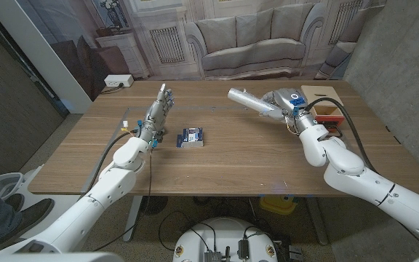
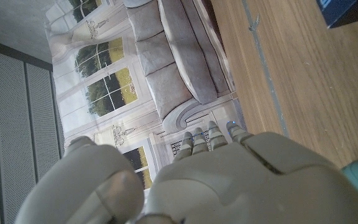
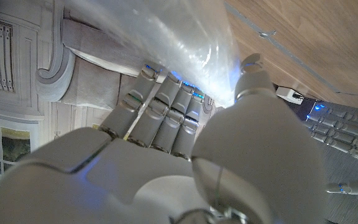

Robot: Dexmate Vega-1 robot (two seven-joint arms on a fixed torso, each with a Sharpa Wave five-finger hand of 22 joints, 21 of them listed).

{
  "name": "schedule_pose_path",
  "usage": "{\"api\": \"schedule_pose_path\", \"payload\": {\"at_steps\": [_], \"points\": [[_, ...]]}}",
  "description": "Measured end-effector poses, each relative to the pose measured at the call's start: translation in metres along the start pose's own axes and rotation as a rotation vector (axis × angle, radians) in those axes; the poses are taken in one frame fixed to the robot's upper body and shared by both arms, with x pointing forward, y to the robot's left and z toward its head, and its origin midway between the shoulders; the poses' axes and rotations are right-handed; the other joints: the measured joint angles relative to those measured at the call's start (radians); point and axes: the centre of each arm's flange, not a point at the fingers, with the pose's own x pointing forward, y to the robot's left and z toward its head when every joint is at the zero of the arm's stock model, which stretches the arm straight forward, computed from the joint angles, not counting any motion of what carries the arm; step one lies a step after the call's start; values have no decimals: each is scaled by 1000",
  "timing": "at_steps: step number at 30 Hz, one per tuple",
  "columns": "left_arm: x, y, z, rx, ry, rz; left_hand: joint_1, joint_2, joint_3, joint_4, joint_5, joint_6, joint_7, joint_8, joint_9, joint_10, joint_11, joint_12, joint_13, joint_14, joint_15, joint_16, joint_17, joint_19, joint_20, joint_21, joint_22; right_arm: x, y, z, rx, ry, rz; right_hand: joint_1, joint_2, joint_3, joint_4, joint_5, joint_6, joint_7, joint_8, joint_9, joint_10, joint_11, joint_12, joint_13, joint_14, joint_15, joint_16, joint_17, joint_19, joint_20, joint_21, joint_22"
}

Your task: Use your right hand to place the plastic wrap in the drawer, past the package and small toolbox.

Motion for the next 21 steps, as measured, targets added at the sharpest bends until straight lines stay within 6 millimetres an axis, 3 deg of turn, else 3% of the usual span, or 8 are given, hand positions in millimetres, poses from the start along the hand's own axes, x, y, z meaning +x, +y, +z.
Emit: {"api": "schedule_pose_path", "payload": {"at_steps": [21], "points": [[7,-24,10,16,-18,18,0,8,-5,6,0,0,0,0,0,0,0,0,0,0,0,0,0,0,0,0,0,-14,-28,-48,-87,33,-18,10,5,-12,4,5,-2,-2,-4,11,-1,-6,0,0,0,0,0,0,-16,5,23,0]]}}
